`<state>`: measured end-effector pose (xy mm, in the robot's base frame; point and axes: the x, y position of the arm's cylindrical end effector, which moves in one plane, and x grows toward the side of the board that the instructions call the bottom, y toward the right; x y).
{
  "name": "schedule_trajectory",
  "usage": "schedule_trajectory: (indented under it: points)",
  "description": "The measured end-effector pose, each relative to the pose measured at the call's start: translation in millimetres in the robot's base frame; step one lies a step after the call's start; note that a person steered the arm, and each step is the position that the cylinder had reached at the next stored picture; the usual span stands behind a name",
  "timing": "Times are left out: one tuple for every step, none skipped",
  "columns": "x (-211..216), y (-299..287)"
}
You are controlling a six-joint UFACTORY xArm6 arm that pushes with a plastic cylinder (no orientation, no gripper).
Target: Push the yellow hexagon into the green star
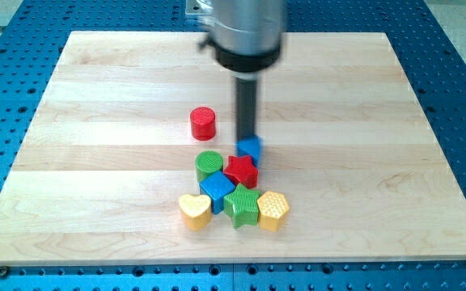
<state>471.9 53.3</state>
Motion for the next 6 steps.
schedule_trajectory:
  points:
    - [-2.6, 62.5]
    - [7.1, 81.4]
    - [84.6, 75.8]
    - [100.7, 0.2]
    - [73.9, -17.5]
    - [36.0, -25.1]
